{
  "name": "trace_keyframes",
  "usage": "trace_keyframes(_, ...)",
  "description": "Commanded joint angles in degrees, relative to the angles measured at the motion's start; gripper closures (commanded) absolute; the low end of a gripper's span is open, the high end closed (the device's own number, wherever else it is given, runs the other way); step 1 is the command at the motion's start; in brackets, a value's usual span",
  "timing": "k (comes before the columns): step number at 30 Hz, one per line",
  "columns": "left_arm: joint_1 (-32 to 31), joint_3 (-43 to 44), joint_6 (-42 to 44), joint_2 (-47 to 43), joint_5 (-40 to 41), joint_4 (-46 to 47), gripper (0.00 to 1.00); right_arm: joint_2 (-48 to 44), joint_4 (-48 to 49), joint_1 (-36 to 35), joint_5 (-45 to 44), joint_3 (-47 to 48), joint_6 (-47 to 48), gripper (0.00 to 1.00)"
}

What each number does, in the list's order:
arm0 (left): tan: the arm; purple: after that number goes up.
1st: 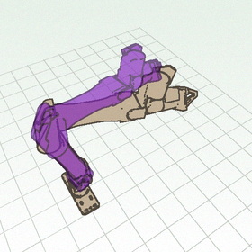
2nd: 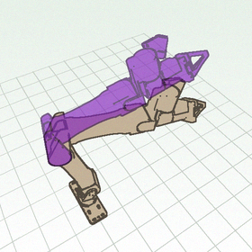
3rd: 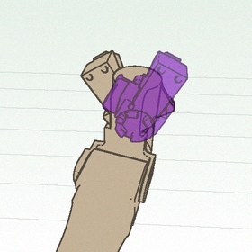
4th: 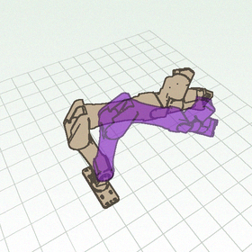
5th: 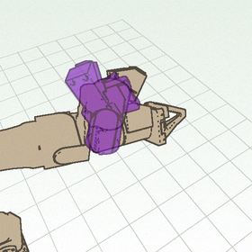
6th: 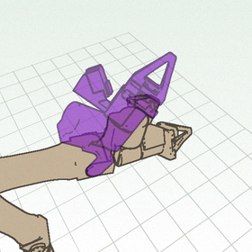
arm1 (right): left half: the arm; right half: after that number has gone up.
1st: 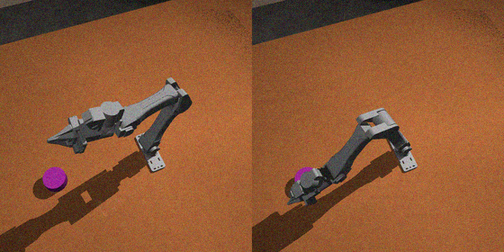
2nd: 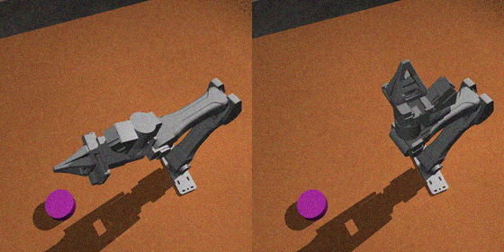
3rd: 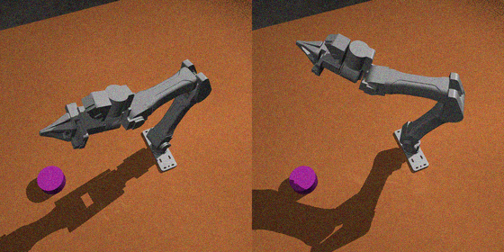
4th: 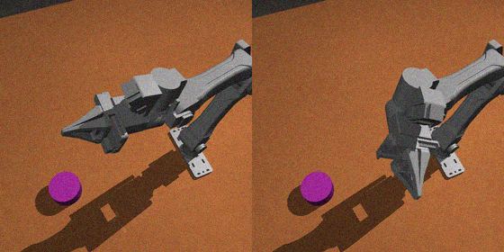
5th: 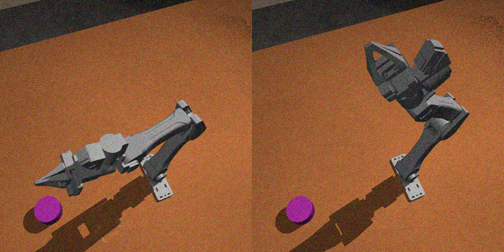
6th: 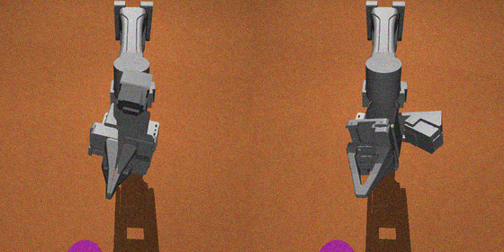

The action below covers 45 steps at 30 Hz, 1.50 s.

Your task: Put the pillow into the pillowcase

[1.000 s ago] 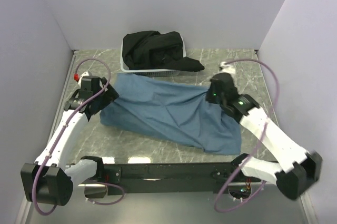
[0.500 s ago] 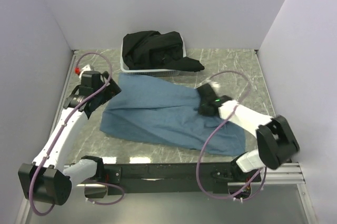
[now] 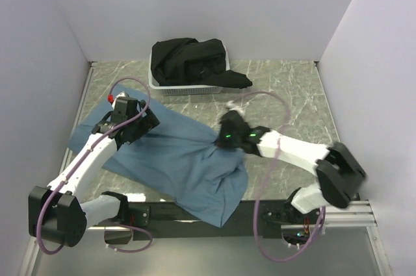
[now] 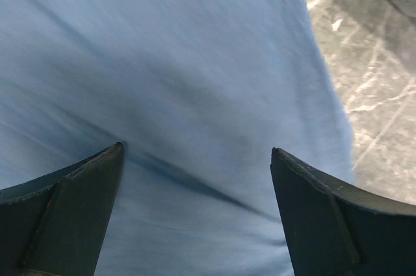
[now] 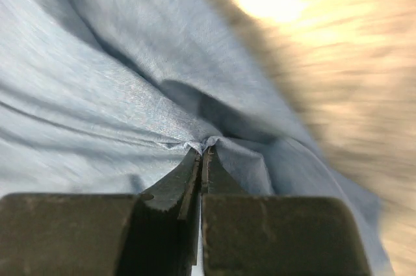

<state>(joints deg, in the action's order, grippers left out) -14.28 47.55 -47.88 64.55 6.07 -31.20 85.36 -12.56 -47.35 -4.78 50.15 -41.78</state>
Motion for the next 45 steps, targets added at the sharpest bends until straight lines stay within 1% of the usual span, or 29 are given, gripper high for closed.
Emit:
trace_keyframes(1, -0.13, -0.44, 0.24, -1.01, -3.33, 4.57, 0.01, -14.85, -4.49, 9.29, -2.61, -7.77, 0.91, 0.98)
trace_keyframes(2, -0.13, -0.53, 1.02, -1.27, -3.95, 4.66, 0.01, -17.14, -4.67, 9.64, -2.96, -8.66, 1.08, 0.92)
trace_keyframes(3, -0.13, -0.44, 1.64, -1.45, -4.65, 4.83, 0.0, -21.07, -4.84, 9.73, -2.87, -9.19, 1.35, 0.8)
trace_keyframes(4, -0.39, -0.35, 2.26, -2.06, -5.62, 5.01, 0.01, -22.77, -5.54, 9.74, -2.61, -9.89, 1.7, 0.71)
trace_keyframes(6, -1.27, -0.27, 4.45, -2.68, -12.11, 5.63, 0.0, -26.1, -6.42, 9.56, -3.47, -10.68, 0.92, 0.59)
trace_keyframes(8, -6.35, 1.31, 5.77, -3.47, -11.35, 4.23, 0.01, -27.52, -7.66, 10.34, -6.37, -12.0, -0.05, 0.49)
trace_keyframes(9, -9.15, 1.93, 5.6, -3.82, -9.34, 1.78, 0.01, -27.97, -7.75, 11.31, -8.3, -12.7, -0.32, 0.4)
trace_keyframes(10, -15.53, 2.89, 5.34, -4.52, -7.06, 0.8, 0.01, -27.97, -7.05, 13.06, -7.28, -14.01, 0.29, 0.37)
trace_keyframes(11, -19.08, 3.25, 4.73, -4.7, -5.73, -0.17, 0.01, -27.97, -6.35, 16.73, -5.44, -14.72, 0.64, 0.35)
trace_keyframes(12, -22.42, 3.6, 3.94, -4.61, -0.32, -2.53, 0.01, -27.8, -5.56, 18.59, -2.98, -15.25, 0.99, 0.33)
trace_keyframes(13, -29.5, 4.04, 2.71, -3.74, 2.52, -3.94, 0.03, -27.45, -4.77, 20.09, -2.26, -15.87, 1.61, 0.33)
trace_keyframes(15, -37.18, 4.04, -0.8, -2.42, 10.4, -6.66, 0.05, -26.66, -4.41, 23.0, -1.64, -15.87, 2.49, 0.32)
trace_keyframes(16, -43.92, 4.39, -2.64, -0.07, 12.63, -7.72, 0.07, -26.39, -4.06, 23.62, -1.47, -15.96, 2.75, 0.32)
trace_keyframes(19, -53.97, 5.35, -8.8, 7.14, 19.06, -10.01, 0.06, -24.63, -3.18, 25.03, -0.15, -15.52, 3.02, 0.31)
trace_keyframes(20, -55.23, 5.53, -12.38, 9.34, 20.38, -10.72, 0.06, -24.11, -2.91, 25.2, 0.03, -15.43, 2.93, 0.3)
trace_keyframes(21, -56.02, 5.54, -13.37, 13.45, 20.65, -10.64, 0.07, -23.49, -2.48, 25.2, 0.2, -15.26, 2.84, 0.3)
trace_keyframes(22, -56.73, 5.19, -15.12, 15.06, 21.78, -11.94, 0.14, -23.05, -2.21, 25.2, 0.9, -15.17, 2.76, 0.3)
trace_keyframes(23, -56.82, 4.49, -21.32, 16.03, 22.67, -13.08, 0.25, -22.79, -2.12, 25.2, 1.17, -15.0, 2.84, 0.3)
trace_keyframes(24, -56.82, 3.18, -23.9, 15.35, 22.85, -13.36, 0.4, -22.26, -2.03, 25.2, 1.43, -14.99, 2.84, 0.3)
trace_keyframes(25, -56.47, -0.93, -26.28, 13.51, 22.76, -13.19, 0.69, -22.17, -2.03, 25.2, 1.35, -15.08, 2.93, 0.3)
trace_keyframes(26, -55.77, -3.66, -31.17, 10.8, 21.98, -11.97, 0.82, -22.17, -2.03, 25.2, 1.17, -15.17, 3.02, 0.3)
trace_keyframes(28, -51.49, -13.21, -37.07, -1.58, 19.35, -9.42, 0.99, -22.26, -1.51, 25.21, 1.08, -15.78, 3.11, 0.3)
trace_keyframes(31, -44.2, -22.29, -40.88, -21.09, 15.12, -8.17, 0.99, -21.91, 0.33, 25.2, 3.54, -16.57, 2.49, 0.3)
trace_keyframes(33, -41.89, -23.29, -42.21, -31.27, 15.73, -12.47, 0.99, -21.29, 2.08, 25.03, 4.6, -17.27, 1.97, 0.3)
trace_keyframes(34, -39.88, -22.51, -41.17, -33.25, 16.17, -13.79, 0.99, -21.12, 2.53, 24.94, 6.08, -17.54, 1.79, 0.31)
trace_keyframes(36, -38.46, -20.84, -39.93, -34.06, 17.57, -17.11, 0.98, -20.85, 3.67, 24.68, 7.14, -18.15, 1.18, 0.32)
trace_keyframes(39, -37.4, -16.88, -34.66, -28.64, 17.32, -16.96, 0.91, -21.29, 5.17, 24.24, 10.03, -18.77, 0.82, 0.33)
trace_keyframes(42, -37.48, -14.33, -31.76, -23.36, 16.26, -16.35, 0.82, -21.11, 5.0, 21.61, 10.14, -18.95, -0.23, 0.35)
trace_keyframes(45, -37.48, -12.31, -28.25, -21.5, 16.17, -15.38, 0.66, -21.64, 7.26, 19.76, 8.91, -21.66, -2.5, 0.39)
